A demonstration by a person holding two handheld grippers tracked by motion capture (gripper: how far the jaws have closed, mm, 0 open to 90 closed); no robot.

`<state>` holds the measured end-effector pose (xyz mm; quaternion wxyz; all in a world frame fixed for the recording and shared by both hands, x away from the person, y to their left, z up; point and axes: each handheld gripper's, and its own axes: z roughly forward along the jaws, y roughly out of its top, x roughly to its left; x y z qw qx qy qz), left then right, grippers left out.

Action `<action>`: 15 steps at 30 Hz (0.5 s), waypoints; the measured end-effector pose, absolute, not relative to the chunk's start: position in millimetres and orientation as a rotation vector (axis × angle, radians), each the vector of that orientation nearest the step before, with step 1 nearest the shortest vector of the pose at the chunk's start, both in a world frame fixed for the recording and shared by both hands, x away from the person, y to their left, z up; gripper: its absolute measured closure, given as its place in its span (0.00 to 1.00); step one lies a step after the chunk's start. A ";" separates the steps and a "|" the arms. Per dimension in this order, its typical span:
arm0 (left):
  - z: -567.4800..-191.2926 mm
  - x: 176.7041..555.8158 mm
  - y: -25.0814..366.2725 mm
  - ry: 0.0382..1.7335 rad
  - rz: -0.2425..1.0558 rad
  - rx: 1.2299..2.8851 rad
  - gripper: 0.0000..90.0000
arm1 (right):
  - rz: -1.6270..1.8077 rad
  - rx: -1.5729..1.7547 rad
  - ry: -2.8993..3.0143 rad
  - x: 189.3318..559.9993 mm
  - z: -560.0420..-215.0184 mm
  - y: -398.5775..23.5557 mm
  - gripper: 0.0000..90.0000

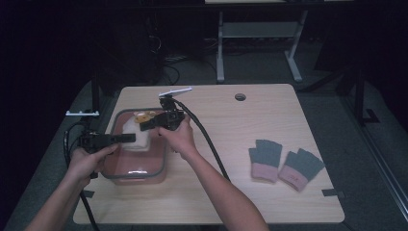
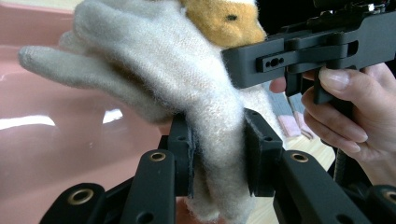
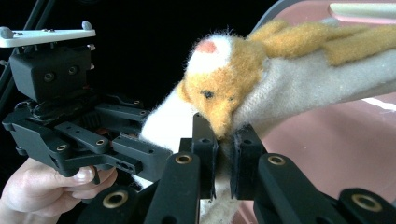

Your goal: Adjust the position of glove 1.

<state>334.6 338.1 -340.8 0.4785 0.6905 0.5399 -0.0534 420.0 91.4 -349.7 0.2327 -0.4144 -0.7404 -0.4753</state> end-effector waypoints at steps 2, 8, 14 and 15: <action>-342.7 334.8 339.4 1.321 -0.132 1.689 0.75 | -1.303 -1.139 -2.034 420.4 -351.4 92.6 0.92; -352.7 336.7 342.3 1.344 -0.143 1.697 0.75 | -1.283 -1.141 -2.030 423.1 -364.9 97.9 0.92; -359.5 339.0 341.7 1.364 -0.151 1.710 0.75 | -1.261 -1.154 -2.017 425.2 -375.6 98.8 0.92; -359.5 339.0 341.7 1.364 -0.151 1.710 0.75 | -1.261 -1.154 -2.017 425.2 -375.6 98.8 0.92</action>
